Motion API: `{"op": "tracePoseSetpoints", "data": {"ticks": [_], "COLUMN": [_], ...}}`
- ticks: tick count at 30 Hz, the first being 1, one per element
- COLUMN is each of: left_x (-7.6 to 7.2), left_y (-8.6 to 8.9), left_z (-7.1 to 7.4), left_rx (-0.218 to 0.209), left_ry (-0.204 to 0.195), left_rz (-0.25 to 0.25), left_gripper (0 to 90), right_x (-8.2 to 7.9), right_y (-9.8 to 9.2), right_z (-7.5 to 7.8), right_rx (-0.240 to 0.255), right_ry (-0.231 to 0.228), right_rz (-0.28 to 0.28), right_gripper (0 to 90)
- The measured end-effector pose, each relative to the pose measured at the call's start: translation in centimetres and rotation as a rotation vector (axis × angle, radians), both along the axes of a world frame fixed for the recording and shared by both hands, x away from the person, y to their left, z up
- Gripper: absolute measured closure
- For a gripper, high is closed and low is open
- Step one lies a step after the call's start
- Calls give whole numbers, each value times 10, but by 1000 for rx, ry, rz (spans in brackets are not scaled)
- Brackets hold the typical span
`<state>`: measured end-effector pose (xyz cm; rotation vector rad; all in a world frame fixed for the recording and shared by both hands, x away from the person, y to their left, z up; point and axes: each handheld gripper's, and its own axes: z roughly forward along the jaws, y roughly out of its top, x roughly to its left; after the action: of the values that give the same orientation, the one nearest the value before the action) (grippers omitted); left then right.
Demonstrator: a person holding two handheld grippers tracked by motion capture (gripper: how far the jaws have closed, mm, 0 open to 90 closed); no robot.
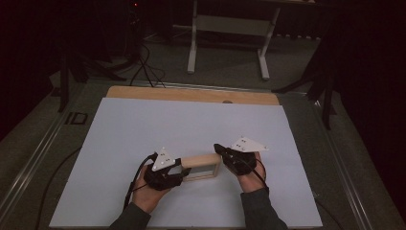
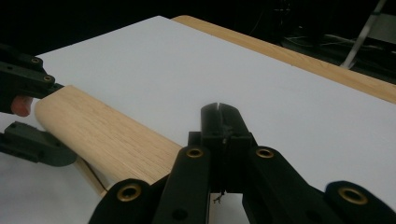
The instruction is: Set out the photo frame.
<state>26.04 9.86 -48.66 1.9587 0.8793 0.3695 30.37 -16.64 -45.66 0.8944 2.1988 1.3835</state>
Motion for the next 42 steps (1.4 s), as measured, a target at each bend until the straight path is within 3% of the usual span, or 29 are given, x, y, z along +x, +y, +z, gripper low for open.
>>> {"op": "tracePoseSetpoints", "data": {"ticks": [3, 15, 20, 27, 42], "left_x": [1, 1, 1, 1, 2], "left_y": [1, 0, 0, -1, 0], "left_z": [-1, -2, -3, -4, -5], "left_rx": [-15, -11, -8, -7, -13], "left_ry": [11, 12, 14, 17, 21], "left_rz": [13, 11, 10, 12, 9], "left_gripper": [532, 536, 536, 534, 537], "right_x": [0, -2, -4, -4, -6], "right_y": [0, 0, 0, -8, -18], "right_z": [0, 0, 1, 6, 9], "right_rx": [-2, -2, 2, 49, 61], "right_ry": [1, -7, -20, -13, 24], "right_rz": [0, 6, 16, 30, 60], "right_gripper": [898, 886, 827, 633, 520]}}
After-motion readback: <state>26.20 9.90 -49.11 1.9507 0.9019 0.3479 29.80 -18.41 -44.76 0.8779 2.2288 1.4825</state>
